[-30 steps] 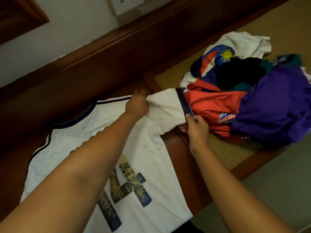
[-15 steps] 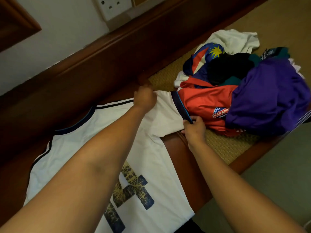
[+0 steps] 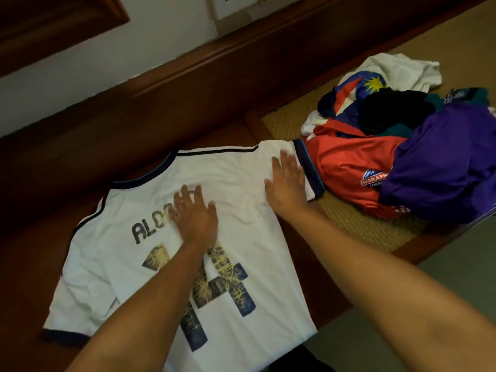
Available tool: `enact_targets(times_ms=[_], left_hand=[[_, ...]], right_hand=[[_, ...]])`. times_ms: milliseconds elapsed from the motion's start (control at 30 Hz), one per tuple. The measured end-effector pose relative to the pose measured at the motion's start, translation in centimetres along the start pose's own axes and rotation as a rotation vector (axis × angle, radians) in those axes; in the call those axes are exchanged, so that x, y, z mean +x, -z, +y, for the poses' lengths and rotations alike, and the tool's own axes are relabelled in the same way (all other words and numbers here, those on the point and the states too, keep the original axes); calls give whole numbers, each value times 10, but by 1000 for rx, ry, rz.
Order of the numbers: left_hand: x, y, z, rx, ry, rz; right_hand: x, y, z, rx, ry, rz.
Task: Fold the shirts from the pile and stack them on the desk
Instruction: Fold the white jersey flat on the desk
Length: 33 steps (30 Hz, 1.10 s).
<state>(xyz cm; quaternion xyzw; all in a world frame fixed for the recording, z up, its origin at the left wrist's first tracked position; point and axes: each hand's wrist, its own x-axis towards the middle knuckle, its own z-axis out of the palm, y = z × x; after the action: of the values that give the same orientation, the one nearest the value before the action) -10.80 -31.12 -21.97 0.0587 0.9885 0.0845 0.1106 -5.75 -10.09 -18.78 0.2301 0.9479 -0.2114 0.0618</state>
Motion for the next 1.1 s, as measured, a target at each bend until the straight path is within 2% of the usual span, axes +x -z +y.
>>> enact_targets(times_ms=[67, 167, 300, 467, 733, 1000, 1100], left_hand=[[-8, -7, -25, 35, 61, -72], [-7, -13, -48, 86, 38, -140], [-5, -5, -55, 35, -16, -169], [-35, 12, -73, 6, 25, -131], [-102, 32, -124, -17, 189, -123], [-133, 34, -205, -75, 456, -21], [-136, 31, -235, -124, 475, -49]], right_hand=[[24, -2, 15, -122, 1, -81], [46, 1, 33, -169, -82, -164], [41, 1, 17, -182, -95, -140], [-7, -12, -37, -155, 74, -142], [-80, -56, -100, -115, 326, -369], [-104, -96, -153, -155, 443, -476], [-107, -111, -164, -218, 449, -511]])
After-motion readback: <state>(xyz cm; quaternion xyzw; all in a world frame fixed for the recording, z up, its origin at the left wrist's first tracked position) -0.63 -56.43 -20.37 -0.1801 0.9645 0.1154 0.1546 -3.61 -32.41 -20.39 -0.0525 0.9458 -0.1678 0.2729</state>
